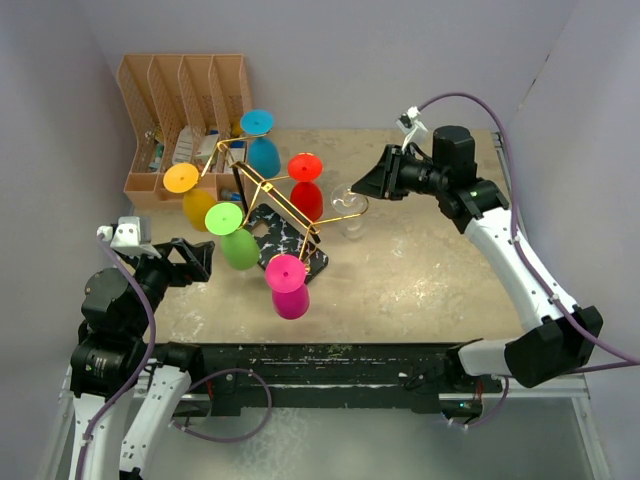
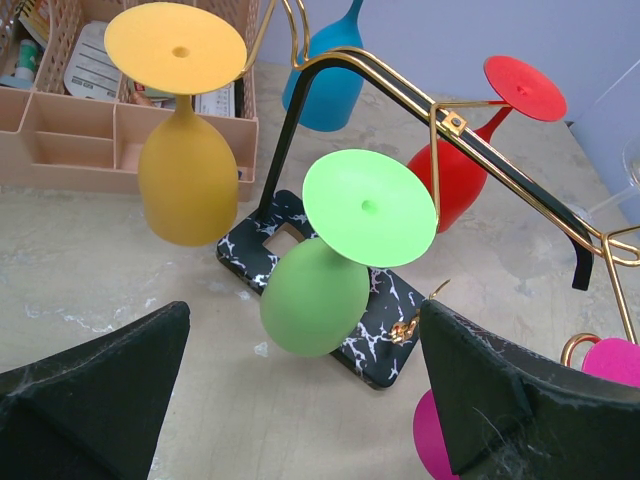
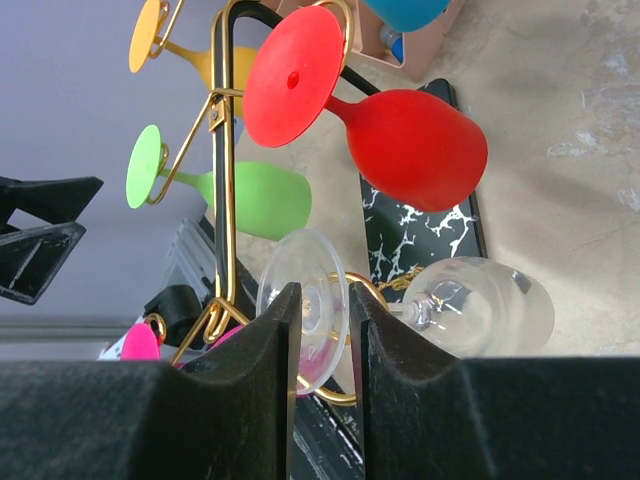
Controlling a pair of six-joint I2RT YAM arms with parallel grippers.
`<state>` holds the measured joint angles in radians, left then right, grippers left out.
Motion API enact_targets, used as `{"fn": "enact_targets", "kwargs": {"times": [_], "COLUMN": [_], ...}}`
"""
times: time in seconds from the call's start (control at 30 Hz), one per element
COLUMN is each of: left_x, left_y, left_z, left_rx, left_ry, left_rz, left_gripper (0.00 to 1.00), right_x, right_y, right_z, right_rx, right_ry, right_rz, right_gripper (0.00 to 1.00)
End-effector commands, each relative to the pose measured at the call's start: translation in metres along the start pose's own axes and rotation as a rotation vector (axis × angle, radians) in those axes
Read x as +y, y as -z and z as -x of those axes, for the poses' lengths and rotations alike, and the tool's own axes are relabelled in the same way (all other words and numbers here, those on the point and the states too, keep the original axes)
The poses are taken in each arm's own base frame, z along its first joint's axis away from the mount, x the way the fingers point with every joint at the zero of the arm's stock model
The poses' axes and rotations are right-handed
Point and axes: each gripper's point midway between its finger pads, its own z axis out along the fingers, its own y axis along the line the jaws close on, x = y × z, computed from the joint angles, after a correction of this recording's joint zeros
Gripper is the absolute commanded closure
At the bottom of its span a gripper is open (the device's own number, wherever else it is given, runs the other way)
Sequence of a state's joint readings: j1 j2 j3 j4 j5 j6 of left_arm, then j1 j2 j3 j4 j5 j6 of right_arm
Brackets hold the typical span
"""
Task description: Take the wine glass off the wine glass rack
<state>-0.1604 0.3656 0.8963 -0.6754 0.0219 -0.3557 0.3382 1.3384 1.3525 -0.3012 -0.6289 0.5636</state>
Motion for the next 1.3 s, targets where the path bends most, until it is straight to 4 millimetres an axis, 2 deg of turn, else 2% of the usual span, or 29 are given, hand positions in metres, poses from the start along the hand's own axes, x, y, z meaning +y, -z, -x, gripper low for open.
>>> {"fn": "enact_targets", "kwargs": {"times": [0.0,0.23,0.4,0.57,1.03,1.17,1.27], "left_x": [-0.005,-0.005,-0.005,-0.005,-0.005,-0.005,-0.005], "left_y": [-0.002,-0.002,-0.002,-0.002,-0.003,-0.003,-0.003], "left_z": [0.009,0.009,0.009,0.009,0.009,0.009,0.009], "left_rx": [-0.034,-0.035,-0.036,-0.036,-0.035,-0.033,-0.034], "left_ry": [-0.005,-0.005,-0.005,-0.005,-0.005,-0.005,-0.005], "left_rz": [-0.021,-0.021,-0.022,-0.023,-0.022,-0.022,-0.022], "left_gripper": [0.01,0.01,0.01,0.01,0.01,0.01,0.01], "right_x": [0.025,0.025,0.023,0.022,0.037,0.037,0.036], "right_y": [0.012,0.012,0.009,0.008,0.015,0.015,0.013], "right_z": [-0.001,-0.005,-0.006,-0.005,-0.007,-0.009,-0.01], "right_rx": [-0.004,0.002,0.01,0.01,0.013,0.019,0.025], "right_ry": [0.052,0.044,0.037,0.033,0.034,0.03,0.025], "right_rz": [0.074,0.08,0.081,0.08,0.139,0.144,0.145], "right_gripper": [0.72,0.88,0.92,0.87,0.74,0.76,0.83]}}
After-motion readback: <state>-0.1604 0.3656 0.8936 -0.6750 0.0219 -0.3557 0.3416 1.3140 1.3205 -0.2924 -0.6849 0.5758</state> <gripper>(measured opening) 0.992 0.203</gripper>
